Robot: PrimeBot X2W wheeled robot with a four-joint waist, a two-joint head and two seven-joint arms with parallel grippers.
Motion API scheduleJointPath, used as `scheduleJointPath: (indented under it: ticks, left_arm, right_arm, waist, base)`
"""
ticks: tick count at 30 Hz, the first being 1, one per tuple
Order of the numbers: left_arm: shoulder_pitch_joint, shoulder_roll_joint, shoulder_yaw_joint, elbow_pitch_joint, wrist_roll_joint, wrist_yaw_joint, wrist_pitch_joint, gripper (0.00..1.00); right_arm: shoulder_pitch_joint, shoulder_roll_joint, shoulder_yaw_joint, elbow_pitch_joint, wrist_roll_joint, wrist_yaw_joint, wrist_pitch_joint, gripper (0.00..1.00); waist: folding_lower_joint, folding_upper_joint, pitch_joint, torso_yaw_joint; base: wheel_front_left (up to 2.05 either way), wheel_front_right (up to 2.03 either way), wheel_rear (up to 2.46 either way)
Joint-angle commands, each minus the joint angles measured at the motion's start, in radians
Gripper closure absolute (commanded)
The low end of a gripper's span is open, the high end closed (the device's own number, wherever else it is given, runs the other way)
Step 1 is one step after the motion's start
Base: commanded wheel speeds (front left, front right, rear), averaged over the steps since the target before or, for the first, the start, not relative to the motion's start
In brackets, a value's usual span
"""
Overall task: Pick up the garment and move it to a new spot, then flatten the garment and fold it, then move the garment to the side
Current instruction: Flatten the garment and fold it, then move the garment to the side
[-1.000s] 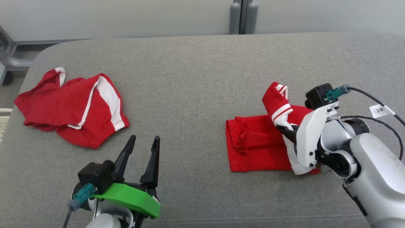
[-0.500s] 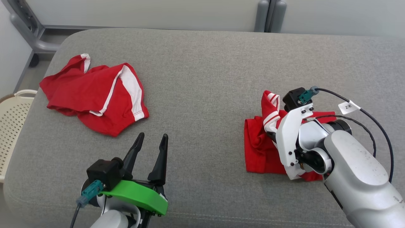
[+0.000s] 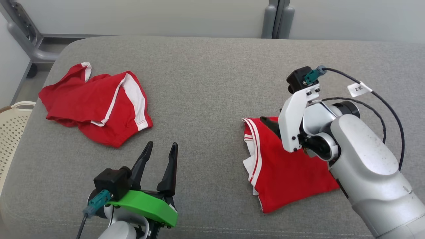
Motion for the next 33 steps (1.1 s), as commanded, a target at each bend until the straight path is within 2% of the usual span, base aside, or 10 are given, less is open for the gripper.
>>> scheduleJointPath:
  ticks: [1,6,16,24,33]
  left_arm:
    - [0.009,-0.001,-0.003,0.003,0.004,-0.002,-0.007,0.0]
    - [0.018,0.003,-0.012,-0.002,0.008,0.002,-0.003,0.0]
    - [0.035,0.03,-0.005,-0.043,0.011,0.026,0.008,0.0]
    - [0.002,0.058,0.015,-0.091,0.019,0.048,0.022,0.0]
    - [-0.027,0.078,0.026,-0.126,0.032,0.069,0.04,0.0]
  right_arm:
    - [-0.012,-0.011,-0.013,-0.009,0.0,0.0,-0.006,0.0]
    - [0.005,-0.07,-0.06,-0.042,0.063,0.0,-0.024,0.0]
    - [0.18,-0.284,-0.104,-0.114,0.176,0.0,-0.078,0.0]
    - [0.209,-0.33,-0.083,-0.084,0.184,0.0,-0.148,0.0]
    - [0.135,-0.328,-0.028,0.055,0.163,0.0,-0.24,0.0]
  waist:
    - [0.0,0.0,-0.009,-0.009]
    - [0.0,0.0,-0.019,-0.022]
    - [0.0,0.0,0.014,-0.073]
    - [0.0,0.0,0.08,-0.086]
    - [0.0,0.0,0.147,-0.029]
  base:
    - [0.0,0.0,0.0]
    - [0.0,0.0,0.0]
    - [0.0,0.0,0.0]
    - [0.0,0.0,0.0]
    - [0.0,0.0,0.0]
